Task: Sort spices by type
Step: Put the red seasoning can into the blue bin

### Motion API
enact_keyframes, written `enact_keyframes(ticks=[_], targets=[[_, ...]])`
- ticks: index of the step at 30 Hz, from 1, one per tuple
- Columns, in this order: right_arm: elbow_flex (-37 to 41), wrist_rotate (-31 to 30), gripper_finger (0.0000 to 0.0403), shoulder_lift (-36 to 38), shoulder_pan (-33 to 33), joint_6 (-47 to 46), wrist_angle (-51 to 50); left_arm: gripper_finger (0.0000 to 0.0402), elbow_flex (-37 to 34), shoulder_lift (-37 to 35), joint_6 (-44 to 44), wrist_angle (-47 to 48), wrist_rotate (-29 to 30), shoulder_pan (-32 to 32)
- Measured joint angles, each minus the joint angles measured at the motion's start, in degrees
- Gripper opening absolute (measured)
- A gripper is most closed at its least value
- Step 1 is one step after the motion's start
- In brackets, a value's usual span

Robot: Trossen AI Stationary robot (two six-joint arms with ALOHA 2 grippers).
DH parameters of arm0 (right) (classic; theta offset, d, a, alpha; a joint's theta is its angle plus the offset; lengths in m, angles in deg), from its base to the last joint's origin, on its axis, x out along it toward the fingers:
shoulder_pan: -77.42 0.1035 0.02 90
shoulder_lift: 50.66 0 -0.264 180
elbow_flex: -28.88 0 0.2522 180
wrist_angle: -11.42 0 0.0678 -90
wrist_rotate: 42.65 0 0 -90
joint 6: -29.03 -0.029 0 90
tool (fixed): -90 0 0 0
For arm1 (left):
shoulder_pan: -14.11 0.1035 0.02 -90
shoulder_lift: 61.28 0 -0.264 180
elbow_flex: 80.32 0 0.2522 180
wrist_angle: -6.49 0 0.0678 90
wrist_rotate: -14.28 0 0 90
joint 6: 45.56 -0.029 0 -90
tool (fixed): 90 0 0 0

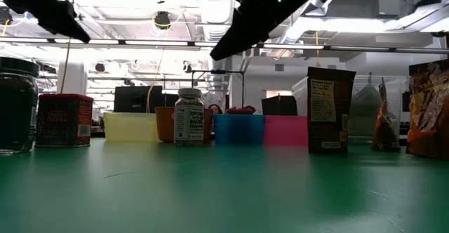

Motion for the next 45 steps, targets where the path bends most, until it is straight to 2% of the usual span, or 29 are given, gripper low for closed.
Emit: enact_keyframes(ticks=[7, 13, 17, 23, 31, 34, 45], targets=[[0.0, 0.16, 0.0309, -0.01, 1.09, 0.01, 1.18, 0.02, 2.85, 4.18, 1.39, 12.87, -0.01, 0.94], [0.0, 0.16, 0.0309, -0.01, 1.57, 0.01, 2.68, 0.0247, 2.85, 7.39, 5.27, 19.82, -4.27, 5.38], [0.0, 0.18, 0.0309, -0.01, 1.8, 0.01, 2.83, 0.0271, 2.85, 7.48, 4.56, 19.88, -10.49, 8.7], [0.0, 0.18, 0.0309, -0.01, 2.22, 0.01, 3.19, 0.0275, 2.85, 7.5, 0.01, 19.06, -15.92, 12.37], [0.0, 0.18, 0.0309, -0.01, 3.3, 0.01, 4.36, 0.0275, 2.15, 7.72, -6.14, 17.45, -17.2, 16.04], [0.0, 0.2, 0.0309, -0.01, 3.44, 0.01, 4.51, 0.0275, 0.38, 7.72, -7.12, 15.96, -19.5, 17.7], [0.0, 0.22, 0.0309, -0.01, 3.42, -0.01, 5.21, 0.0275, -2.04, 9.23, -6.03, 12.79, -21.33, 22.05]])
